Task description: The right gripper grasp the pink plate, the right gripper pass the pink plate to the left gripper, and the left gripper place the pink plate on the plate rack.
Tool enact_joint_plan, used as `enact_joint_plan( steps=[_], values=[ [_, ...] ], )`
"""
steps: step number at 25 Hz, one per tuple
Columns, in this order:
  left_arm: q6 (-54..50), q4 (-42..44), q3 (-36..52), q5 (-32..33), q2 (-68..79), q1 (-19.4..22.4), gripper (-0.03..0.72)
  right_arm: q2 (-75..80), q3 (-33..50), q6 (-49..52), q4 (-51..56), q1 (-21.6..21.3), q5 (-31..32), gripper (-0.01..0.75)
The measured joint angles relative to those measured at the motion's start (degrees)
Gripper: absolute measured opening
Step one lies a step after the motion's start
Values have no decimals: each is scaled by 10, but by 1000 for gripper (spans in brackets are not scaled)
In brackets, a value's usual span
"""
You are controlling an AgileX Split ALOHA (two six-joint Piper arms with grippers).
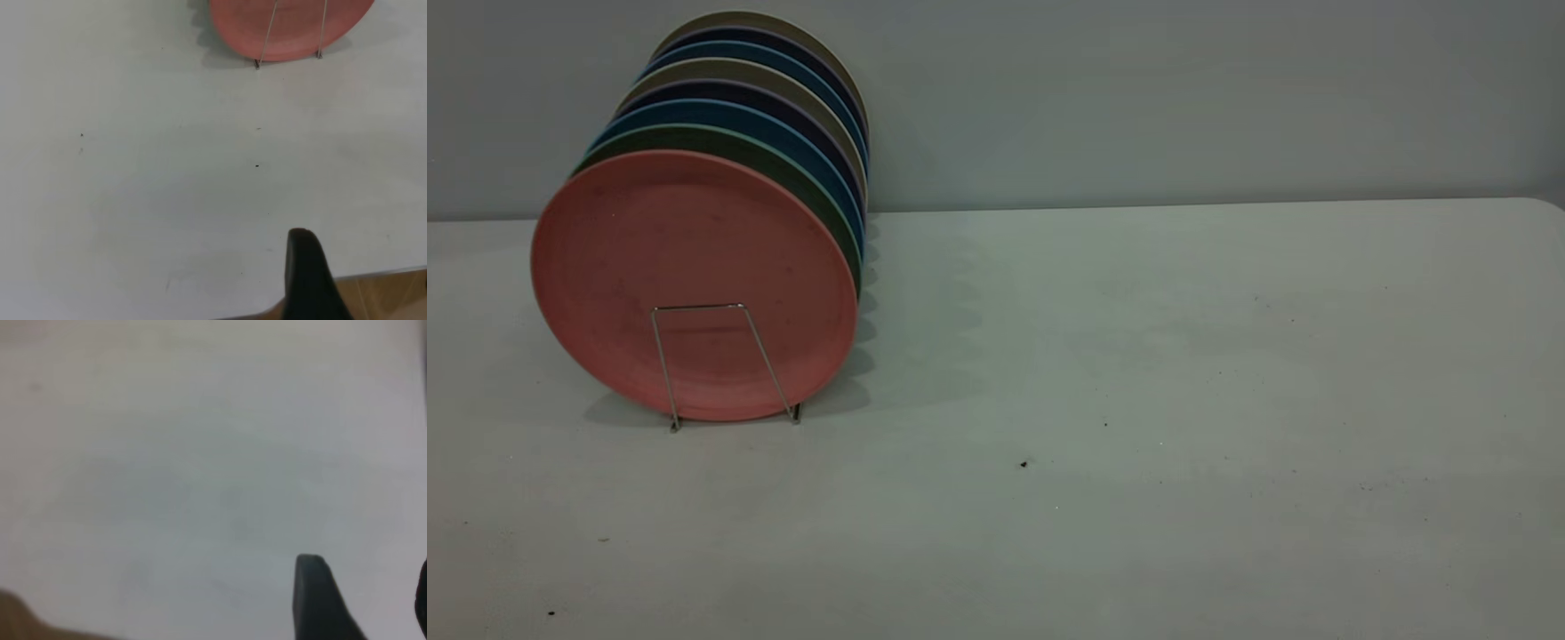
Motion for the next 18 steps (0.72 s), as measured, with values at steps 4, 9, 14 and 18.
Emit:
enact_joint_plan(
  steps=[4,9,14,18],
  values=[
    [0,0,0,0,0,-2,460,-20,0,0,0,-32,1,366],
    [0,1,0,0,0,-8,460,-20,0,0,0,-34,1,366],
    [0,2,0,0,0,-8,460,-20,0,0,0,-34,1,366],
    [0,2,0,0,0,-8,460,-20,0,0,0,-34,1,366]
  ],
)
